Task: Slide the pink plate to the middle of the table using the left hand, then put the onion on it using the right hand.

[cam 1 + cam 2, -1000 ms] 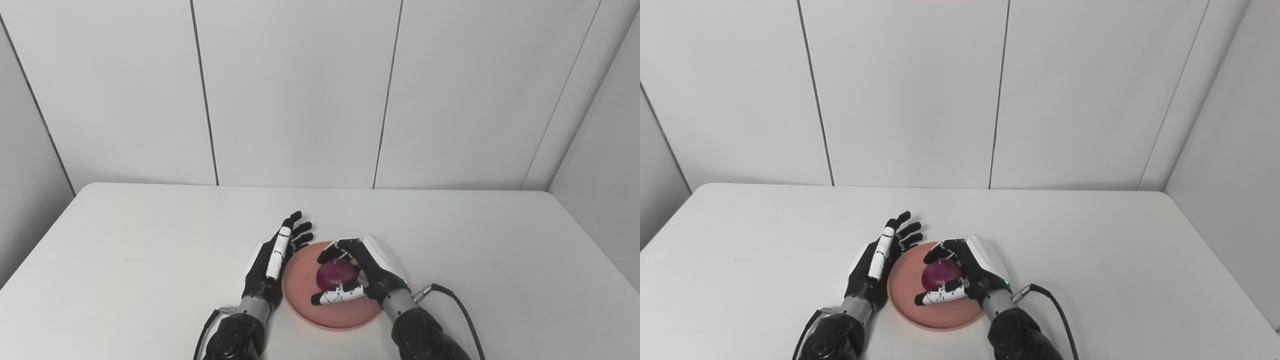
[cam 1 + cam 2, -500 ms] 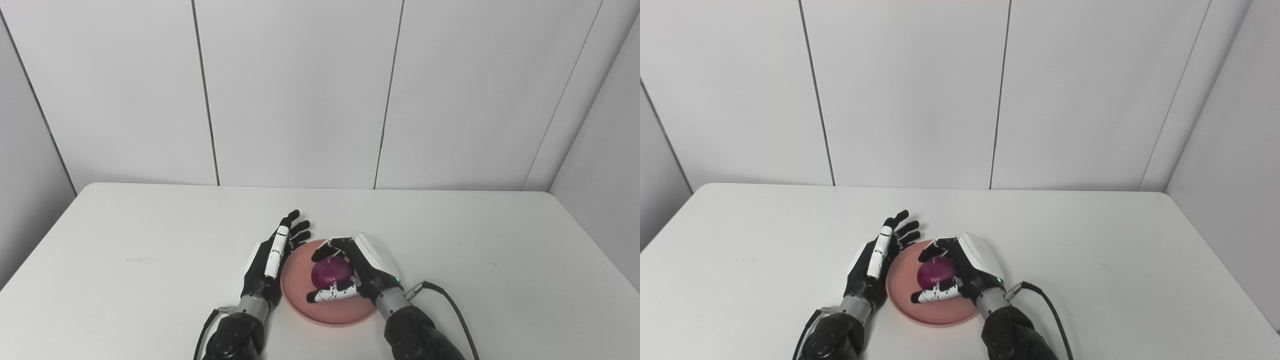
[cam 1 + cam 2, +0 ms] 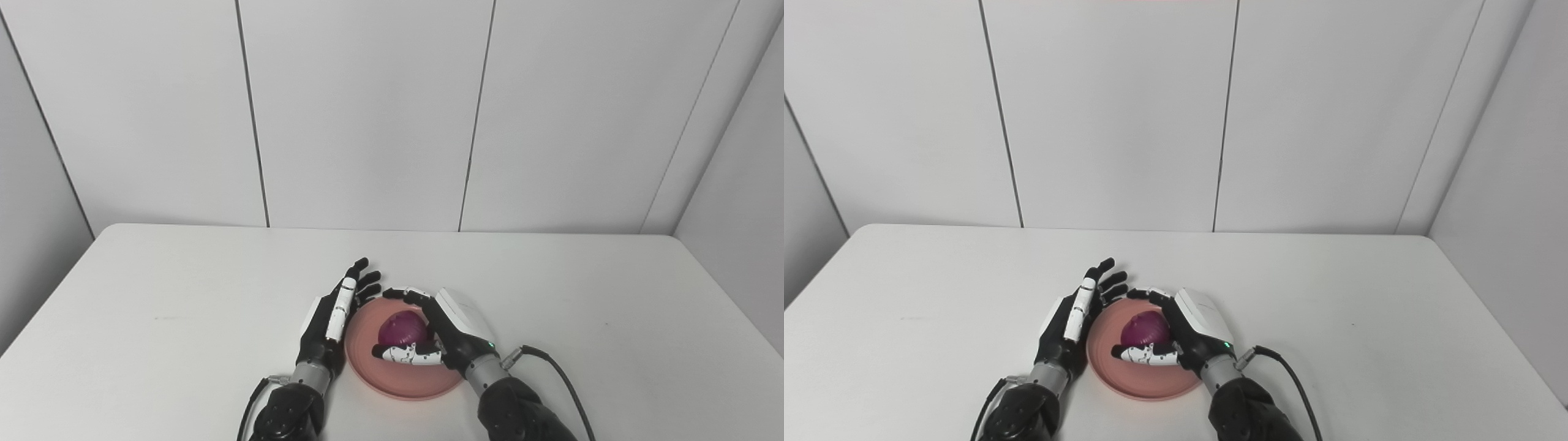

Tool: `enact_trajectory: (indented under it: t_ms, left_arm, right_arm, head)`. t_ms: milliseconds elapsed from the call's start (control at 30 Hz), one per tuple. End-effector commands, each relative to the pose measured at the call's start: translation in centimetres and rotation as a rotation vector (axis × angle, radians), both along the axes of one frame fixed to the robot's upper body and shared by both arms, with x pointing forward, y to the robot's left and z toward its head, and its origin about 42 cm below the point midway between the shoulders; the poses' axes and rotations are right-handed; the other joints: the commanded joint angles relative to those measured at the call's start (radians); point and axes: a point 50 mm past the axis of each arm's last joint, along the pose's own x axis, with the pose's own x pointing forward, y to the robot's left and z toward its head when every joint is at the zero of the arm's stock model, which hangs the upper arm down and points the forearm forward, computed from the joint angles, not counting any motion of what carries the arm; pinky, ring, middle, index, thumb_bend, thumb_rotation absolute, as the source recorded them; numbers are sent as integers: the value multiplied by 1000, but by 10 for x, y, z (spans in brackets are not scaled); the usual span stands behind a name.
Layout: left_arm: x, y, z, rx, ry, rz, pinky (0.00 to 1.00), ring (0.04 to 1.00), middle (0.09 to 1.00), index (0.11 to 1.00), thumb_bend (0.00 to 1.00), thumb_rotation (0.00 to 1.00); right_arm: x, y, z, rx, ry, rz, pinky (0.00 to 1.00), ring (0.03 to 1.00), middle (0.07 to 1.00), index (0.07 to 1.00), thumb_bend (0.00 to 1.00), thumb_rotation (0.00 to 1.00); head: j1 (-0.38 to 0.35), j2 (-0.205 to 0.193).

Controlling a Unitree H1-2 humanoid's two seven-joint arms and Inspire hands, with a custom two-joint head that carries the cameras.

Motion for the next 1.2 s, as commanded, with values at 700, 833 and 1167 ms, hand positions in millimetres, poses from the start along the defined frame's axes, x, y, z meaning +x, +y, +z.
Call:
enact_trajectory:
  t_ms: [700,833,1167]
  left_arm:
    - [-2,6,-6,14,61,12,863,849,865,896,500,1000]
    - [-2,7,-6,14,60,12,863,843,860,893,494,1000]
    - [0,17,-10,34,62,22,865,849,865,893,498,1000]
  right_arm:
    - [-11,-40,26,185,-118,-1,857,940,965,965,793,899]
    - [-10,-51,25,203,-119,-22,853,937,966,966,793,925]
    - [-5,-69,17,265,-82,-145,819,897,948,954,877,1000]
  head:
    - [-1,-1]
    - [-5,-1]
    - [-4,-8]
